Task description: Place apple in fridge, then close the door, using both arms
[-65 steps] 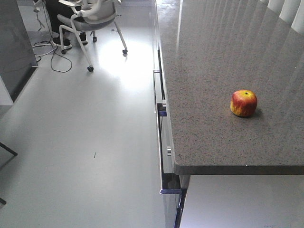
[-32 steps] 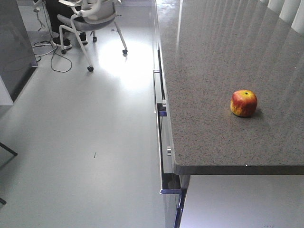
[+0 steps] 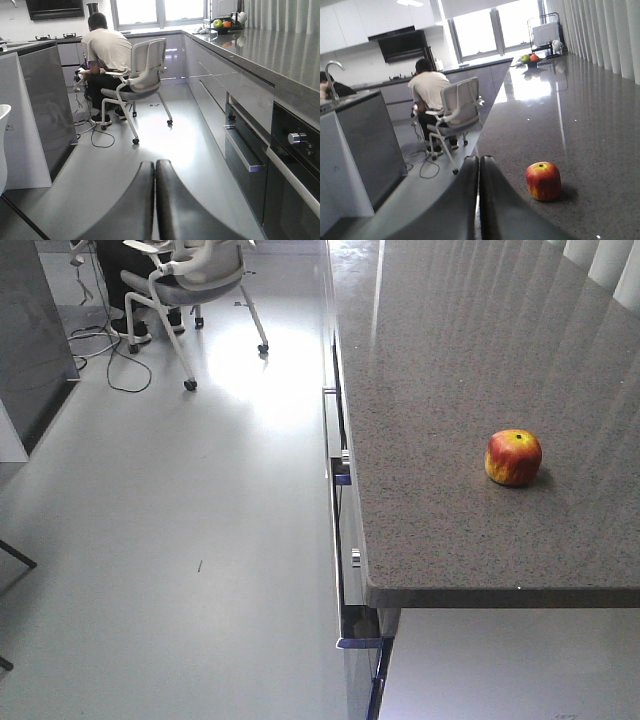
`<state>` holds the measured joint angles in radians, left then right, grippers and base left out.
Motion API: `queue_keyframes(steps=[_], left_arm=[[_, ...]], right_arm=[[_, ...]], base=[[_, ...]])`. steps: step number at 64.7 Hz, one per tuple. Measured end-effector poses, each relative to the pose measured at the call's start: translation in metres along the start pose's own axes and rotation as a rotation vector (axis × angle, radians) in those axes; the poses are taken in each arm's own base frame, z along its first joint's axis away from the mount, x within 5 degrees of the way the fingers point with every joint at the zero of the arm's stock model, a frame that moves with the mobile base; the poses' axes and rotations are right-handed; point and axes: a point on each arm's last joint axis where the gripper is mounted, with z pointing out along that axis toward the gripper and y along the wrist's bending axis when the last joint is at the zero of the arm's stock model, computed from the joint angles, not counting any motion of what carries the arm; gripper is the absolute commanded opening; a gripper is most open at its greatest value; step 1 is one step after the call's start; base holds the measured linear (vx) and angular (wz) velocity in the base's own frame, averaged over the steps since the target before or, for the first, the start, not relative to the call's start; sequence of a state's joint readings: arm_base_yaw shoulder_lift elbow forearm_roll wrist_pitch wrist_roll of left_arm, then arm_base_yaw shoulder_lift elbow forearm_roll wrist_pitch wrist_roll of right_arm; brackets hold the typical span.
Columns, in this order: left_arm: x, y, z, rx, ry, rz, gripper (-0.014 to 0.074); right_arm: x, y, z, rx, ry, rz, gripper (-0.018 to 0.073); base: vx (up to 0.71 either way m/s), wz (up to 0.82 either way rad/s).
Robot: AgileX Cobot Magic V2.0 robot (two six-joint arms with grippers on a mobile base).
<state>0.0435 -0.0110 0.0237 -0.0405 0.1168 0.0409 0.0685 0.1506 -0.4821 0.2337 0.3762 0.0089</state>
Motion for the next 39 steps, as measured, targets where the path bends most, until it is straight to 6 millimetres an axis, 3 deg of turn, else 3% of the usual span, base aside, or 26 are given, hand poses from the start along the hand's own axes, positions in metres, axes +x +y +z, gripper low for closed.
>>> queue_keyframes(steps=[6,12,20,25,39], left_arm=[[0.0,0.0,0.0,0.0,0.0,0.0,-0.0006],[0.0,0.0,0.0,0.0,0.0,0.0,-0.0006],[0.0,0.0,0.0,0.0,0.0,0.0,-0.0006],[0.0,0.0,0.0,0.0,0.0,0.0,-0.0006],[0.0,0.0,0.0,0.0,0.0,0.0,-0.0006]], right_arm=[[-0.022,0.006,0.005,-0.008,0.053,-0.041,0.0134],[-0.042,0.012,0.011,-0.021,0.073,-0.072,0.0318],[-0.054,0.014,0.02,-0.024,0.083,-0.091,0.0604],[-0.056,0.014,0.026,-0.019,0.078,-0.096,0.0722],[-0.055,0.012,0.037,-0.012,0.105,-0.153,0.0714]], base=[[0.0,0.0],[0.0,0.0],[0.0,0.0],[0.0,0.0],[0.0,0.0]])
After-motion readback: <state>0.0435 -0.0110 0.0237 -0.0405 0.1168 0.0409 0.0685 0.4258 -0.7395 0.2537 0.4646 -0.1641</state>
